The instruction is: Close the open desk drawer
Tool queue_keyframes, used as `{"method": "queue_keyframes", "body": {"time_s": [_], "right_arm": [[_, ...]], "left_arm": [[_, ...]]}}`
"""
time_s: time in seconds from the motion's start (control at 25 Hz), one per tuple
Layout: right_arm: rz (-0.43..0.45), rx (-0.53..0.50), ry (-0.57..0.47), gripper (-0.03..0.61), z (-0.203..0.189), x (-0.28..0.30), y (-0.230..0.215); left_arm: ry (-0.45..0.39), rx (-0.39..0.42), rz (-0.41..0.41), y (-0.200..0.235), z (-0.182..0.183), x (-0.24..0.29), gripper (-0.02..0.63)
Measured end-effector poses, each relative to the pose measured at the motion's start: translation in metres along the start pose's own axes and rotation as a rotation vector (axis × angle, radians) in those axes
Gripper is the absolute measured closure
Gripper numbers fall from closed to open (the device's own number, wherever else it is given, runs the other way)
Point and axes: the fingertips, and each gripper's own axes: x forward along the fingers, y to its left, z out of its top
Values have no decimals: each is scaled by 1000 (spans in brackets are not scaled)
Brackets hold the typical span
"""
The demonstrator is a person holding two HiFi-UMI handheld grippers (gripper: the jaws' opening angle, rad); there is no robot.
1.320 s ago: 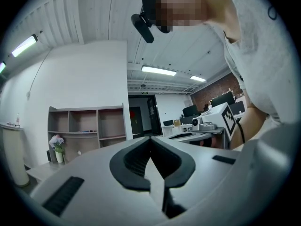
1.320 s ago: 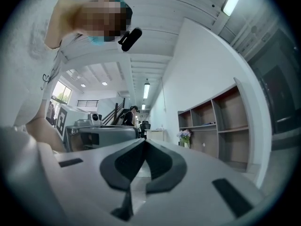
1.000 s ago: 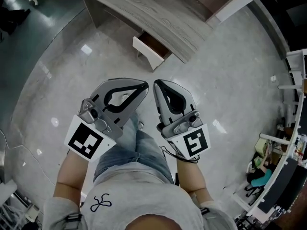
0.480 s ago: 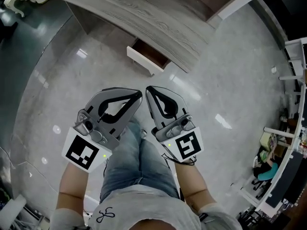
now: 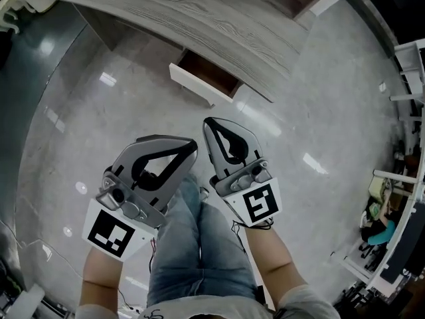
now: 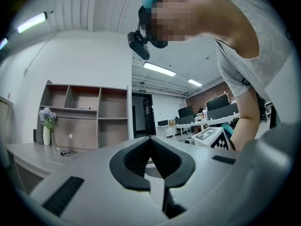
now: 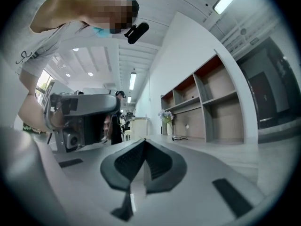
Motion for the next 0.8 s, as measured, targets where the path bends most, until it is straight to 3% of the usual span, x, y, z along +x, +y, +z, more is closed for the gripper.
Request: {"method": "queue_keyframes", "body": {"time_s": [0.16, 0.48, 0.8], "right_arm": [[-48, -12, -27, 571, -30, 6, -13], [-126, 8, 53, 571, -108, 11, -32], [-195, 8, 123, 571, -161, 27, -55]], "left_arm": [[-9, 14, -12, 2, -18, 4, 604], [-38, 12, -27, 4, -38, 9, 604], [-22, -3, -29, 14, -54, 4, 604]]}}
